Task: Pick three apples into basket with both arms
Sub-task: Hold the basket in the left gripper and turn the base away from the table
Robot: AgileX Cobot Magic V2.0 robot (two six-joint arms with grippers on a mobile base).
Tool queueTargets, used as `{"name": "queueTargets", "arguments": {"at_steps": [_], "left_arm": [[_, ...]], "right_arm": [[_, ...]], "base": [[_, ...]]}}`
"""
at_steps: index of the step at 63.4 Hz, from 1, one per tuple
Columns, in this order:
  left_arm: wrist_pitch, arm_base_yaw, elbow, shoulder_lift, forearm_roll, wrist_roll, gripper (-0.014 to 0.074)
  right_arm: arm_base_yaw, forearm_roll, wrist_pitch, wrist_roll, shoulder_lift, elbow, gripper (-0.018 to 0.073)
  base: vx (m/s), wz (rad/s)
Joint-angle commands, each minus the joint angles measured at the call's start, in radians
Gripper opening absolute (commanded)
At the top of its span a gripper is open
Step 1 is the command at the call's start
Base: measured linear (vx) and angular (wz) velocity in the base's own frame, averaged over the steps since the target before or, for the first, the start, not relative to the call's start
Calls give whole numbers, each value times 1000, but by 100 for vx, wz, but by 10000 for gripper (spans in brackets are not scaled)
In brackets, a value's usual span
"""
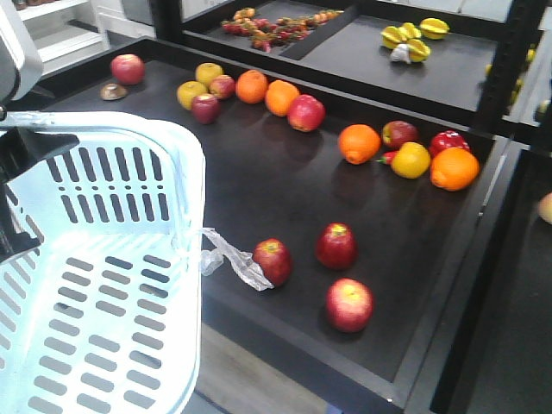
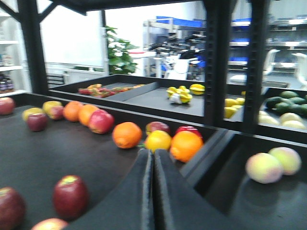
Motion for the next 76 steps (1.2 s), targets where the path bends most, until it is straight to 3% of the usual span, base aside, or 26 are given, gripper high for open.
{"name": "queueTargets", "arguments": {"at_steps": [1, 76], "left_arm": [[-69, -6, -33, -13, 27, -14, -6], [-69, -6, -33, -13, 27, -14, -6]], "right_arm": [[-5, -5, -74, -6, -11, 15, -9], [-5, -5, -74, -6, -11, 15, -9]], "base": [[-7, 34], [-4, 48]]}}
